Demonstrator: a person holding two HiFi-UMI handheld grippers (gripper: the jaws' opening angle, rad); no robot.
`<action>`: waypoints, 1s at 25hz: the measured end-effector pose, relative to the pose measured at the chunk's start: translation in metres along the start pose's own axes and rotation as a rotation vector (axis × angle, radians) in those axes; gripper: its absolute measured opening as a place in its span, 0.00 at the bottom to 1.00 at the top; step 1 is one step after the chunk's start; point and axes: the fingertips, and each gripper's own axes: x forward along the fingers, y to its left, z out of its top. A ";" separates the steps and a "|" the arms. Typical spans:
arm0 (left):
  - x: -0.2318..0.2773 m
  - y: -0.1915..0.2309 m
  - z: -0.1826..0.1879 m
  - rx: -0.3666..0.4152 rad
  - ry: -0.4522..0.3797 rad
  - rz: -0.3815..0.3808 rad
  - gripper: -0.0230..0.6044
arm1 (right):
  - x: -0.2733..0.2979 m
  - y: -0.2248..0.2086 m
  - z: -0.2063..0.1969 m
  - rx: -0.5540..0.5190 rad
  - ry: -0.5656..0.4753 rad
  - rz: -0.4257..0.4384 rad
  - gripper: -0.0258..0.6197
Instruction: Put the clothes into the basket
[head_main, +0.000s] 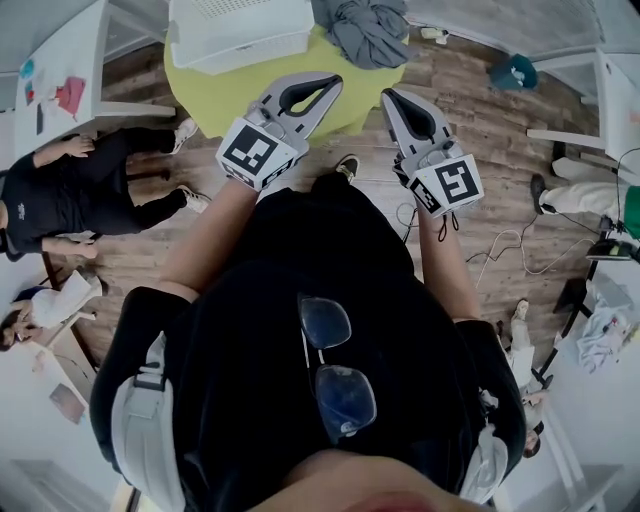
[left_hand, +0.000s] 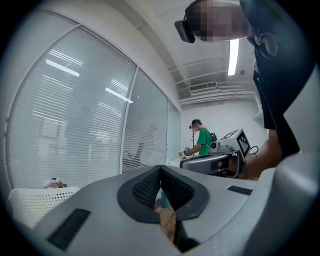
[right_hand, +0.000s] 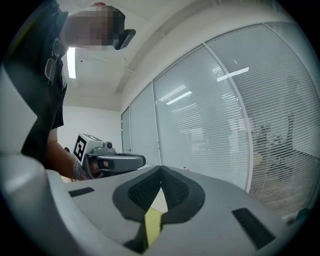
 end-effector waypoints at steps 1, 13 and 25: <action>0.007 0.000 0.000 -0.001 0.003 0.006 0.05 | -0.002 -0.007 -0.001 0.003 0.001 0.005 0.08; 0.062 0.000 0.000 -0.006 0.024 0.070 0.05 | -0.004 -0.068 -0.012 0.018 0.023 0.067 0.08; 0.090 0.036 -0.032 -0.034 0.041 0.133 0.05 | 0.023 -0.104 -0.031 0.042 0.076 0.056 0.08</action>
